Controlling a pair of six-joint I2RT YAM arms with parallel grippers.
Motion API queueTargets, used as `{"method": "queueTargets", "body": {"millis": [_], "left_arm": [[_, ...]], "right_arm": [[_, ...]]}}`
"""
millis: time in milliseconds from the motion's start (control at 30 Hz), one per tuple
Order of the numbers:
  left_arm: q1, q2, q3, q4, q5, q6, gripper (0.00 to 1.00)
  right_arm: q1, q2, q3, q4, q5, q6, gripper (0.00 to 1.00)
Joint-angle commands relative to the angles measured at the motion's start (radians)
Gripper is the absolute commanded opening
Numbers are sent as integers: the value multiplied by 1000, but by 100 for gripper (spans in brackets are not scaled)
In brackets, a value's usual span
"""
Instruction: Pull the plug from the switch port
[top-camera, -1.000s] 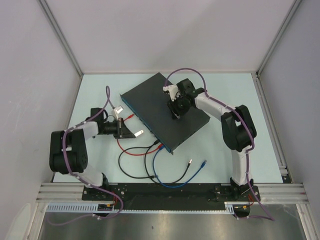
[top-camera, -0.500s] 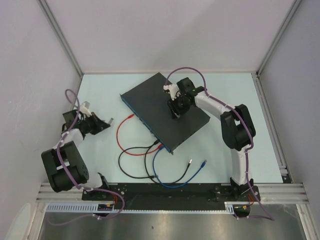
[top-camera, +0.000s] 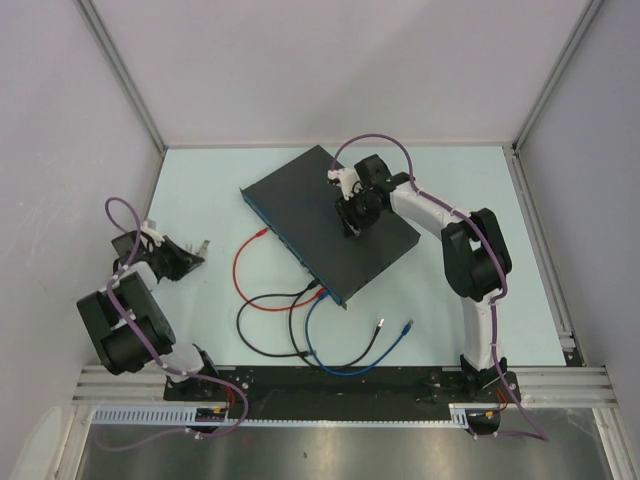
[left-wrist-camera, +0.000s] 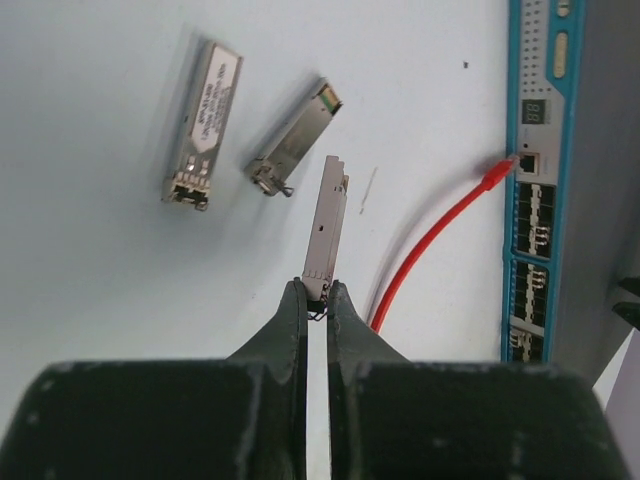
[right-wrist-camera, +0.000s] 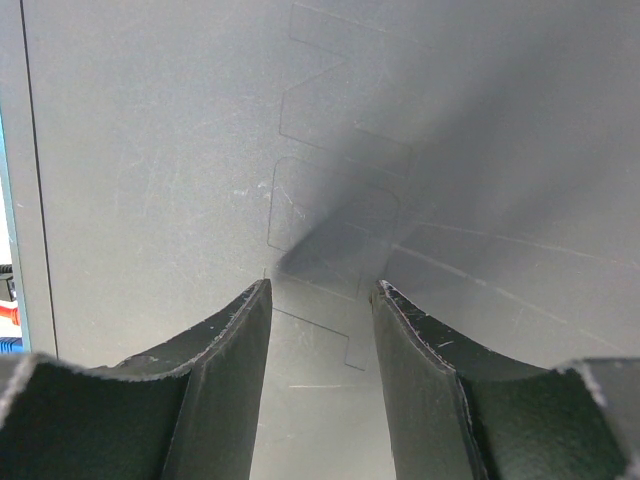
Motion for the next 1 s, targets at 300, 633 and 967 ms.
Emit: {"method": "queueTargets", "body": {"millis": [300,633,967], "left_arm": [[-7,137,23,46,-133,-77,1],[41,108,-16,112,-143,-160,37],[25,-68,-60,-44,60,-97,71]], "right_arm": [[-16,22,-20,-30,86,-20,51],[2,14,-41,-21,93,-23,51],[-19,-12,-53,-28,79,-12,51]]}}
